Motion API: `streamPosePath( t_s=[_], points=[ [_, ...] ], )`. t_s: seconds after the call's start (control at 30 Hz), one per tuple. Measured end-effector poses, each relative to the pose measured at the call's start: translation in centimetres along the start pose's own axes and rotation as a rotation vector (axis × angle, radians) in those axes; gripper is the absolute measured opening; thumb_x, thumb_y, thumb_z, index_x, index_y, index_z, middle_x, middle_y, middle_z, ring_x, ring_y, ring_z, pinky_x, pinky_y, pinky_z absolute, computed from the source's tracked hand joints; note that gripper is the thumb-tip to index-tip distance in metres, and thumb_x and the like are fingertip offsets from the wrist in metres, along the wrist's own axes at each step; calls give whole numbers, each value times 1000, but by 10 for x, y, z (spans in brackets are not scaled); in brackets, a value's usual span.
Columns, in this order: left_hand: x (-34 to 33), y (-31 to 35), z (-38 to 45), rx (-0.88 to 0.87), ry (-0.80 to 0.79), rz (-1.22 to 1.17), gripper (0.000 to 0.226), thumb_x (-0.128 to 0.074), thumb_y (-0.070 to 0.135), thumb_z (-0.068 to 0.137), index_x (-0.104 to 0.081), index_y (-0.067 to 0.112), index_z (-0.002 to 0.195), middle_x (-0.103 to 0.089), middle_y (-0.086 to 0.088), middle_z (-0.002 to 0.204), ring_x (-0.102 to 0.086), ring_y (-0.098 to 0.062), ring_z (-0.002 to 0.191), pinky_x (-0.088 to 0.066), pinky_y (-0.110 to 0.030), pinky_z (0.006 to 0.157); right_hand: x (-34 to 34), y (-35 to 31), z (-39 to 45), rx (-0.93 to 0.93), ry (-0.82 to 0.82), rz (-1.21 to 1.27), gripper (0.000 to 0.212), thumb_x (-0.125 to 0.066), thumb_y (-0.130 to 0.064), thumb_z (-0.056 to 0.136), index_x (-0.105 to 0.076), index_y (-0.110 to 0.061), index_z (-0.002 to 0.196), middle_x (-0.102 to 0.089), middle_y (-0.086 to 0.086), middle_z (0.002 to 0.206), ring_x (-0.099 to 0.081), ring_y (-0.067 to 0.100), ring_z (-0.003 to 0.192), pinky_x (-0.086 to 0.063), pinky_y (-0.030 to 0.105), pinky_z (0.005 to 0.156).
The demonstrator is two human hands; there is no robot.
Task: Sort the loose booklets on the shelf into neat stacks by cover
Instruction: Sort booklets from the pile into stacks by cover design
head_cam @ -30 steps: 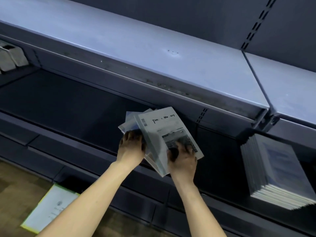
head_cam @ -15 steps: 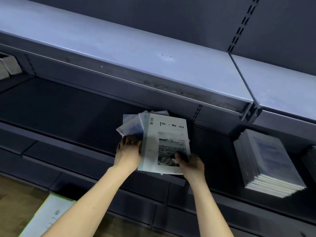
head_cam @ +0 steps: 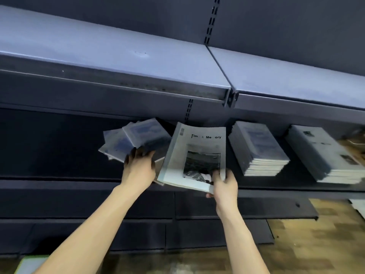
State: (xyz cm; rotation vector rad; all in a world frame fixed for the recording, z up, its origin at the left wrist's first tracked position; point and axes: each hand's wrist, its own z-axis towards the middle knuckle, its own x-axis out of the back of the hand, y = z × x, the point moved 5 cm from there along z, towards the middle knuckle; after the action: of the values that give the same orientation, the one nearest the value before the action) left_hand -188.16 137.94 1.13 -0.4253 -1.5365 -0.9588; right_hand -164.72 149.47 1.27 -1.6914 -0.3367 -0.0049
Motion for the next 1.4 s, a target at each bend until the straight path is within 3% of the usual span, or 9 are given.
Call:
streamPosePath(
  t_s=[0.3, 0.43, 0.6, 0.73, 0.83, 1.13, 1.4],
  points=[
    [-6, 124, 1, -263, -59, -61, 52, -41, 30, 100, -32, 27, 150, -23, -6, 159, -17, -32, 146, -17, -47, 119, 111, 0, -15, -10, 210, 170, 11, -54, -19, 101, -59, -13, 108, -68, 9, 94, -64, 14, 63, -45, 27, 42],
    [-6, 178, -11, -363, -89, -93, 57, -47, 27, 98, -30, 29, 152, -15, -6, 163, -9, -34, 149, -23, -48, 118, 164, 6, -22, -6, 298, 213, 14, -54, -17, 101, -59, -7, 110, -68, 8, 90, -62, 7, 54, -42, 25, 38],
    [-24, 246, -33, -463, -110, -73, 57, -50, 28, 97, -33, 28, 151, -17, -7, 162, -6, -33, 150, -22, -53, 116, 230, 24, -31, -11, 403, 229, 17, -55, -16, 100, -60, -6, 113, -68, 7, 91, -63, 5, 53, -44, 24, 37],
    [-39, 298, -54, -534, -93, -25, 54, -53, 29, 95, -41, 23, 147, -28, -9, 157, -18, -37, 145, -25, -52, 114, 283, 39, -34, -30, 430, 259, 16, -55, -18, 101, -60, -9, 113, -71, 8, 96, -64, 7, 56, -45, 25, 38],
    [-50, 336, -69, -570, -76, 24, 53, -54, 30, 93, -44, 20, 144, -32, -13, 154, -25, -37, 140, -24, -51, 115, 323, 50, -35, -35, 445, 287, 16, -55, -19, 101, -60, -10, 113, -71, 10, 97, -64, 9, 57, -43, 25, 37],
    [-91, 435, -118, -591, -98, -39, 56, -50, 30, 97, -36, 21, 150, -21, -14, 159, -10, -34, 148, -14, -47, 119, 429, 77, -30, -41, 466, 270, 18, -55, -18, 101, -60, -6, 114, -71, 13, 92, -63, 10, 51, -42, 24, 35],
    [-124, 480, -133, -582, -163, 1, 58, -47, 30, 99, -30, 21, 153, -15, -15, 161, -4, -33, 150, -12, -47, 120, 478, 97, -13, -80, 472, 302, 18, -55, -17, 101, -60, -9, 116, -70, 9, 93, -61, 9, 55, -42, 24, 36]
  ],
)
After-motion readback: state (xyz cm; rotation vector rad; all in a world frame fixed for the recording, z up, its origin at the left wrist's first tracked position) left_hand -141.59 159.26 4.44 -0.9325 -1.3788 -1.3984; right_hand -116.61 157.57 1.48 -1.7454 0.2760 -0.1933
